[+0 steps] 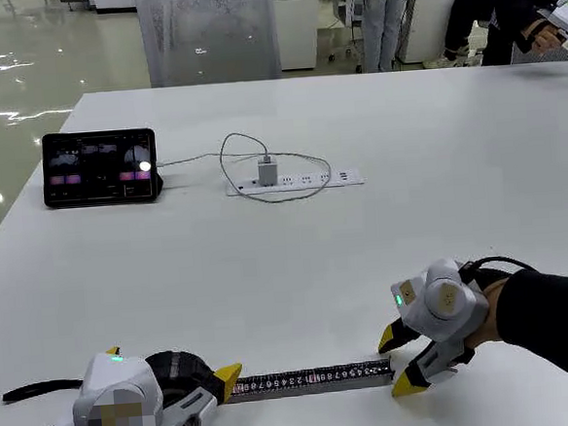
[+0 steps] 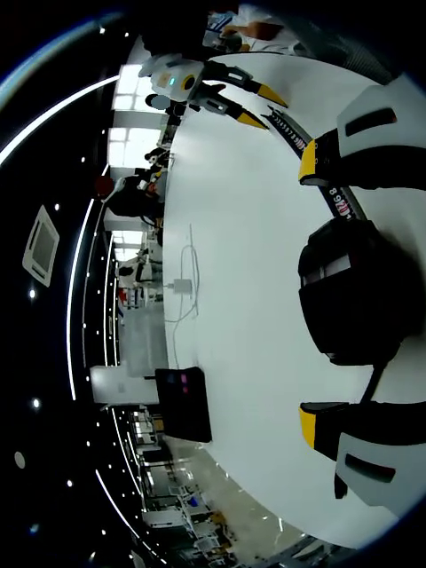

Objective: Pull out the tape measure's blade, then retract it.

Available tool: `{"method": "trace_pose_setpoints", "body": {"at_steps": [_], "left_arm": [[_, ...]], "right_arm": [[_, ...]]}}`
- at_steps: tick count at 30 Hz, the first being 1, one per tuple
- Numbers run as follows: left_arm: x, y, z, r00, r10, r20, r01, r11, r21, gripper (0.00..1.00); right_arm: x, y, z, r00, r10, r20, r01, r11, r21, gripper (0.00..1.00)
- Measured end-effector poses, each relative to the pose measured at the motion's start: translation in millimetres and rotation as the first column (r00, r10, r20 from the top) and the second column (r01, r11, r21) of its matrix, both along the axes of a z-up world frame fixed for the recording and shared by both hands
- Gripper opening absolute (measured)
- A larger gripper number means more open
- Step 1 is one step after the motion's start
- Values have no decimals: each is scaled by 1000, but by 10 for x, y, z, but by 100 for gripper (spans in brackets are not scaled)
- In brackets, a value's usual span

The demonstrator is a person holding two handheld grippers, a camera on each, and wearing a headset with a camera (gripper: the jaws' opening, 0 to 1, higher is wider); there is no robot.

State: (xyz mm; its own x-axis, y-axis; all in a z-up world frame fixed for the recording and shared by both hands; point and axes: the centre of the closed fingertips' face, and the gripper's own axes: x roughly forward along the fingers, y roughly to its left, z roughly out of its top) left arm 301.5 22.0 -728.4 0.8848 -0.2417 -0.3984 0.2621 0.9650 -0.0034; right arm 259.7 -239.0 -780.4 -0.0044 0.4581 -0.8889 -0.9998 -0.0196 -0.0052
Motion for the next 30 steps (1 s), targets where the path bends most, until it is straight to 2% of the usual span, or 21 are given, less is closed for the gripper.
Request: {"method": "trace_pose_setpoints", "body": {"at_steps": [8, 15, 23, 27, 30], "left_arm": [[6, 21, 8, 1000, 12, 1, -12, 1000, -8, 99], [7, 19, 45, 1000, 18, 10, -18, 1000, -19, 99], [-3, 46, -19, 999, 30, -20, -29, 1000, 7, 99], [-7, 78, -40, 998, 52, -37, -53, 999, -13, 98], [-27, 62, -53, 997, 54, -48, -55, 998, -30, 93]], "right_arm": [[19, 18, 0, 1000, 6, -5, -6, 1000, 1, 15], [12, 25, 1, 1000, 8, -15, -8, 1000, -8, 12], [-6, 38, -5, 1000, 28, -8, -28, 998, -61, 11], [-2, 28, -8, 1000, 18, -6, -19, 997, -69, 11], [-4, 32, -8, 1000, 5, -5, -6, 997, -72, 12]]}}
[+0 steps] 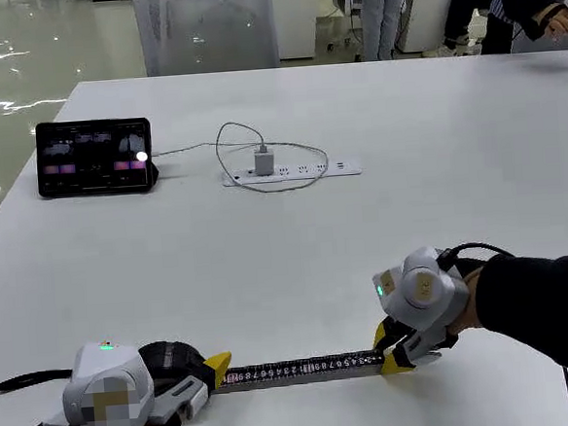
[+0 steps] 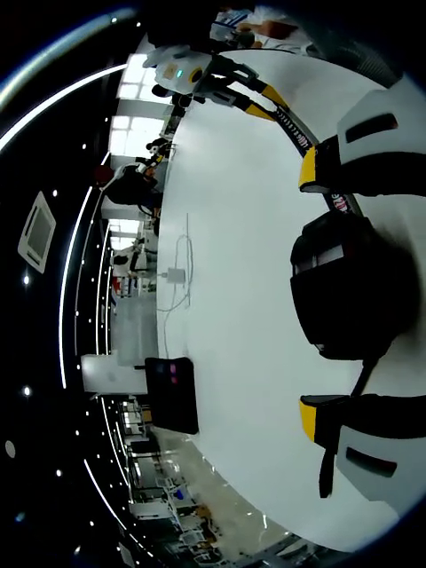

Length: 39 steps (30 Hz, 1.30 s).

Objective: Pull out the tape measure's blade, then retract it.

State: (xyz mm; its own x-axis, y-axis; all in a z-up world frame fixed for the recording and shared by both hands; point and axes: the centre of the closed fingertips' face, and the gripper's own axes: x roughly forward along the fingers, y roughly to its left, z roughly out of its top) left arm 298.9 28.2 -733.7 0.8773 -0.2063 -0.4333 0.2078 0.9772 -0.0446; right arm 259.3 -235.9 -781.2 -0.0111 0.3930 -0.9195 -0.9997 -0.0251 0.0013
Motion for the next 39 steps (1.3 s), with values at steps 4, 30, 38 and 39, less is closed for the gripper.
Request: {"method": "trace_pose_setpoints", "body": {"at_steps": [4, 30, 38, 39], "left_arm": [[-30, -35, -20, 1000, 2, -18, -2, 1000, -1, 86], [-89, -19, -110, 997, 4, -82, -2, 1000, 31, 64], [-96, -18, -108, 996, 0, -84, 4, 999, 46, 62], [-99, -18, -108, 997, -2, -83, 5, 999, 45, 62]], "right_arm": [[19, 4, 0, 998, -53, -21, 53, 999, -6, 11], [11, 5, -4, 991, -135, -23, 136, 989, 51, 9], [22, 27, 4, 994, -107, -22, 107, 994, 34, 9], [17, 31, 8, 994, -102, -25, 103, 994, 30, 9]]}}
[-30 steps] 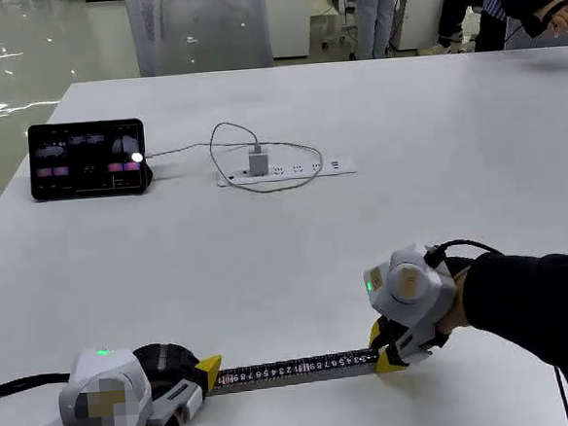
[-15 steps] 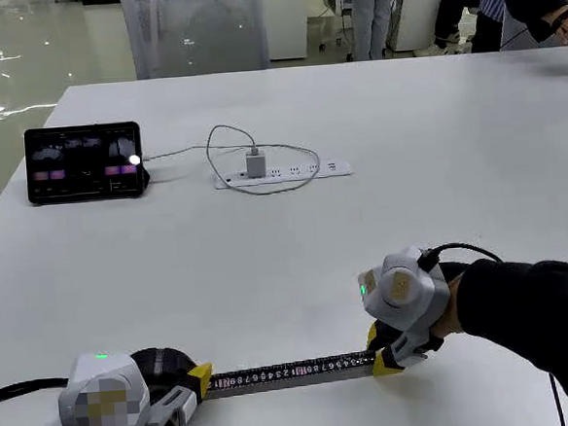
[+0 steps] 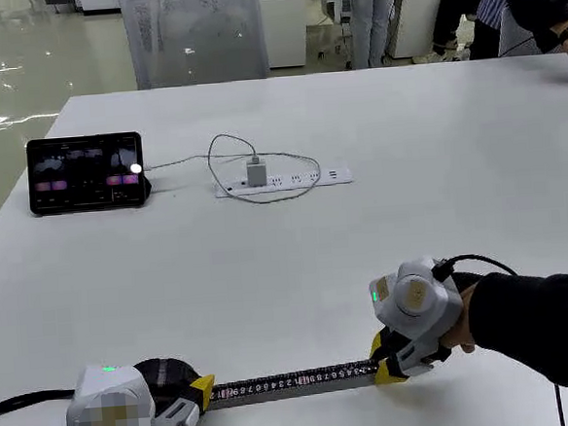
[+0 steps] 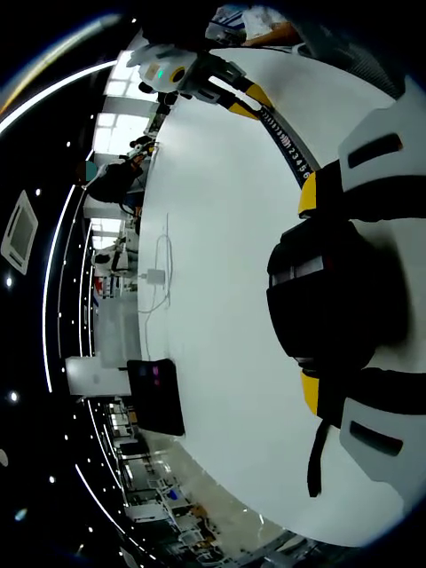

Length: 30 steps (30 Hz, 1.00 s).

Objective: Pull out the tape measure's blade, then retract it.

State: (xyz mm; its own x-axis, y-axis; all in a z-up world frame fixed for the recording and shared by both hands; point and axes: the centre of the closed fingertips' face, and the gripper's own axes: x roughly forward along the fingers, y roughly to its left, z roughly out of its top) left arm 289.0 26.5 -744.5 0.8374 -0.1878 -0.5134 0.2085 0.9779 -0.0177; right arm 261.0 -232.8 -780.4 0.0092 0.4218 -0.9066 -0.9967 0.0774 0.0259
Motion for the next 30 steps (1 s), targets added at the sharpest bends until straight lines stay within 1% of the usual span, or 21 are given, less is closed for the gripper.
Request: {"method": "trace_pose_setpoints", "body": {"at_steps": [3, 5, 9, 14, 16, 19, 21, 22, 23, 25, 27, 30], "left_arm": [[-4, -2, 0, 1000, 0, -3, -1, 1000, -2, 63], [-7, -1, -4, 1000, 0, -4, 0, 1000, -3, 63], [-10, -2, -6, 1000, -2, -5, 2, 1000, -3, 63], [-9, -3, -8, 1000, -4, -4, 4, 1000, -3, 63], [-8, -5, -9, 1000, -6, -5, 6, 1000, -3, 63], [-6, -3, -11, 1000, -8, -4, 8, 1000, -1, 63], [-5, -3, -10, 1000, -9, -2, 9, 1000, 0, 63], [-5, -3, -10, 1000, -9, -3, 9, 1000, -1, 63], [-5, -4, -10, 1000, -9, -3, 9, 1000, -1, 63], [-4, -3, -12, 1000, -9, -3, 9, 1000, -1, 63], [-3, -4, -14, 1000, -10, -3, 10, 1000, -1, 63], [-2, -4, -15, 1000, -11, -4, 11, 1000, 0, 63]], "right_arm": [[2, 4, -6, 1000, 12, -4, -12, 1000, -7, 9], [-3, 7, -7, 1000, 15, -4, -15, 1000, -2, 9], [3, 14, -10, 1000, 8, -9, -8, 1000, 4, 9], [8, 35, -19, 999, -37, -20, 36, 999, -29, 10], [0, 38, -20, 1000, -10, -15, 10, 999, -40, 10], [0, 40, -20, 1000, -9, -17, 8, 999, -49, 10], [-3, 44, -22, 1000, 12, -7, -12, 998, -55, 10], [-1, 45, -22, 999, 38, -1, -38, 998, -55, 10], [-5, 44, -23, 999, 39, -4, -39, 998, -52, 10], [5, 43, -18, 1000, 12, -20, -13, 999, -38, 10], [1, 47, -18, 1000, 21, -17, -21, 999, -28, 9], [-2, 59, -18, 1000, 11, -15, -11, 1000, -25, 10]]}}
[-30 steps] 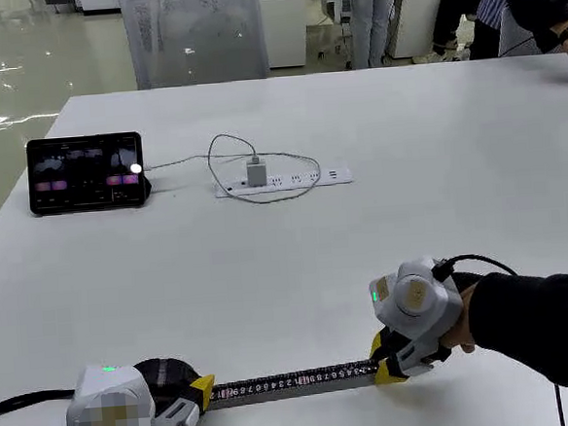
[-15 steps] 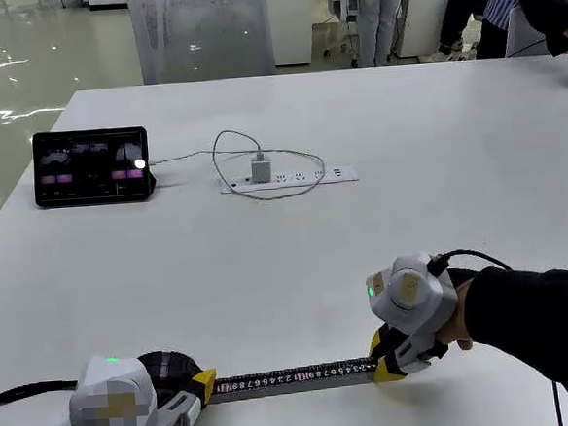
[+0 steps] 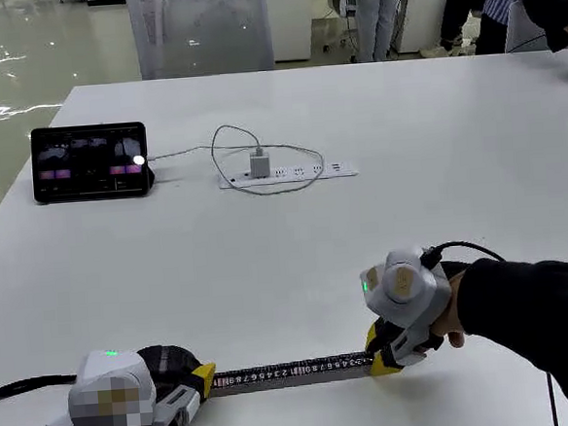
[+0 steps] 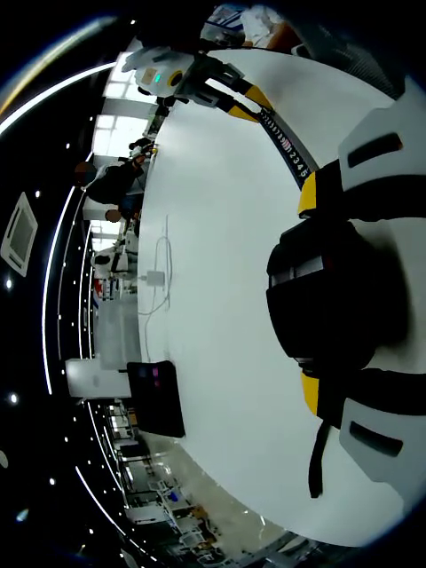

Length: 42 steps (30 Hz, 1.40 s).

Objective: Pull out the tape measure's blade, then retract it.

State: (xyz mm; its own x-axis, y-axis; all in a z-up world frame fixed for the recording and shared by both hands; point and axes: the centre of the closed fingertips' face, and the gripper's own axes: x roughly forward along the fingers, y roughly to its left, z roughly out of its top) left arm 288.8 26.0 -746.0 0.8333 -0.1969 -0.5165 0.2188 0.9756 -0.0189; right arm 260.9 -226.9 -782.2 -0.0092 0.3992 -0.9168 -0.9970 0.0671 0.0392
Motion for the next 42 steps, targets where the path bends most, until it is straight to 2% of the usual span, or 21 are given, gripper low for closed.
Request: {"method": "trace_pose_setpoints", "body": {"at_steps": [6, 11, 18, 30, 42], "left_arm": [[2, 1, -3, 1000, -2, -1, 2, 1000, 1, 63], [4, 0, -6, 1000, -2, -1, 2, 1000, 1, 63], [8, 0, -9, 1000, -2, -1, 2, 1000, -1, 63], [9, -1, -8, 1000, -3, -1, 3, 1000, -1, 63], [12, -2, -8, 1000, -6, 1, 6, 1000, 0, 63]], "right_arm": [[2, 12, -3, 1000, 5, 8, -5, 1000, -17, 10], [3, 24, -7, 1000, -19, 9, 20, 1000, -20, 10], [-2, 35, -8, 1000, -7, 14, 8, 999, -40, 10], [-5, 63, -8, 999, -37, 12, 37, 999, -22, 10], [-10, 101, -7, 1000, 13, 18, -12, 999, -40, 10]]}}
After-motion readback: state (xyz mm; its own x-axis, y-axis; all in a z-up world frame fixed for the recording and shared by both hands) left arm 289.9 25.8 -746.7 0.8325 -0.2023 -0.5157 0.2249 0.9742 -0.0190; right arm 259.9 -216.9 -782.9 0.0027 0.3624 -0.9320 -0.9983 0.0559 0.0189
